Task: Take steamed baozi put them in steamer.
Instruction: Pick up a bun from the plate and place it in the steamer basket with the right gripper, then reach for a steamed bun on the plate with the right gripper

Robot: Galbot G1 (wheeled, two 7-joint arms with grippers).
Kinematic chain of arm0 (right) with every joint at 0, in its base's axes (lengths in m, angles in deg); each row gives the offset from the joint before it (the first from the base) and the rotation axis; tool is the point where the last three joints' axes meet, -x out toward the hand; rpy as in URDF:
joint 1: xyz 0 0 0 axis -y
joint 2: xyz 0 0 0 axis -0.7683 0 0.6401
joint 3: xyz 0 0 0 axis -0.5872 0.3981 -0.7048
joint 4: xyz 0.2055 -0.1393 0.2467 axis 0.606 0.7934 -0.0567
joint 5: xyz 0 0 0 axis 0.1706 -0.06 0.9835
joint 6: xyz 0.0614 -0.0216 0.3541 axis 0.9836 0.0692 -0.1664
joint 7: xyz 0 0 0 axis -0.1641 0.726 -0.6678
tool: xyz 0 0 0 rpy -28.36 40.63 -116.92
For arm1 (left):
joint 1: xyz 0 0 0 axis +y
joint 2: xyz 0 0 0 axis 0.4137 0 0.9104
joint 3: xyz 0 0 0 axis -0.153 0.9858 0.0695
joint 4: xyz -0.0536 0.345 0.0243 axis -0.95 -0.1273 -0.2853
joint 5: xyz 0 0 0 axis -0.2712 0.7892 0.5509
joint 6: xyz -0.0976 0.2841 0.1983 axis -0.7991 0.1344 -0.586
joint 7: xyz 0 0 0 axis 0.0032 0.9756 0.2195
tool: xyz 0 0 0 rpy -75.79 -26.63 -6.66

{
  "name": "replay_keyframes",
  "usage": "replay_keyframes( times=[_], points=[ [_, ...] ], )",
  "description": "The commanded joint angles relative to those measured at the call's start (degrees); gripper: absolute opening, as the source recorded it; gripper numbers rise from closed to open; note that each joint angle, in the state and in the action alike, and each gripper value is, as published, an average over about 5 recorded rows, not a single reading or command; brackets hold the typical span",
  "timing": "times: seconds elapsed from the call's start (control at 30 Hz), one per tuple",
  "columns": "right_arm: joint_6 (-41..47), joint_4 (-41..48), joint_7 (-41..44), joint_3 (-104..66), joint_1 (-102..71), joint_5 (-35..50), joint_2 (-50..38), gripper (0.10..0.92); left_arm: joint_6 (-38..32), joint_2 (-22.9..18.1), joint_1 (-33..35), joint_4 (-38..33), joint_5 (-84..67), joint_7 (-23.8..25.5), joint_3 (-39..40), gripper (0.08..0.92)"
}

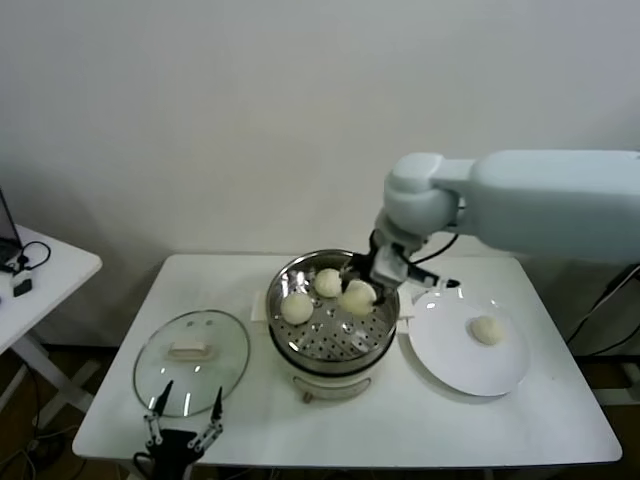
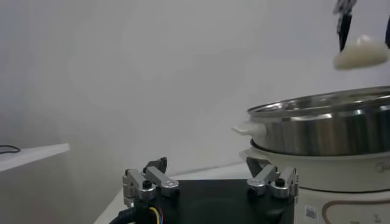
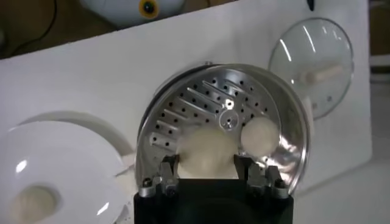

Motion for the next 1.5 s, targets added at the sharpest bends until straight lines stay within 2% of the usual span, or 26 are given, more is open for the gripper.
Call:
replay_keyframes(
  times=[0.03, 0.5, 0.73, 0.8, 0.9, 1.03, 1.13, 1.27, 1.4, 1.5],
  points=[
    [-0.5, 3.3, -1.4, -1.7, -11.5, -12.1, 9.3, 0.628, 0.0, -2.8, -0.2, 0.5, -0.3, 0.0, -0.3, 0.823],
    [-0.6, 6.3, -1.1, -1.3, -15.3, -14.0, 12.9, 0.628, 0.3, -2.8, -1.2, 1.3, -1.0, 0.1, -0.9, 0.823],
    [-1.5, 6.2, -0.4, -1.6, -13.8, -12.2, 11.6, 0.631, 0.3, -2.8, -1.1, 1.1, -0.9, 0.2, -0.6, 0.823],
    [-1.9, 6.2, -0.2, -1.8, -12.4, -11.4, 10.3, 0.654, 0.3, -2.8, -0.9, 0.9, -0.9, 0.1, -0.5, 0.823],
    [-2.4, 6.8, 0.3, -1.3, -9.1, -7.6, 7.4, 0.723, 0.3, -2.8, -0.7, 0.7, -0.8, 0.1, -0.5, 0.823],
    [-2.8, 9.0, 2.6, 1.1, -3.3, 4.5, 2.1, 0.806, 0.3, -2.8, -0.4, 0.3, -0.8, 0.2, -0.5, 0.823],
    [-1.5, 11.9, 3.9, 6.5, 2.2, 13.8, -2.6, 0.82, 0.2, -2.8, -0.1, 0.0, -0.7, 0.2, -0.4, 0.823],
    [5.7, 14.1, 3.1, 14.5, 7.2, 22.1, -9.6, 0.823, 0.1, -2.8, -0.2, 0.1, -0.9, 0.2, -0.4, 0.823],
    [12.2, 14.9, 2.9, 17.9, 6.8, 24.1, -17.5, 0.823, -0.1, -2.8, -0.3, 0.5, -1.0, 0.2, -0.2, 0.823],
    [13.9, 16.3, 2.4, 18.5, 3.7, 19.4, -22.0, 0.823, -0.3, -2.8, -0.3, 0.7, -0.9, 0.2, -0.1, 0.823]
  ],
)
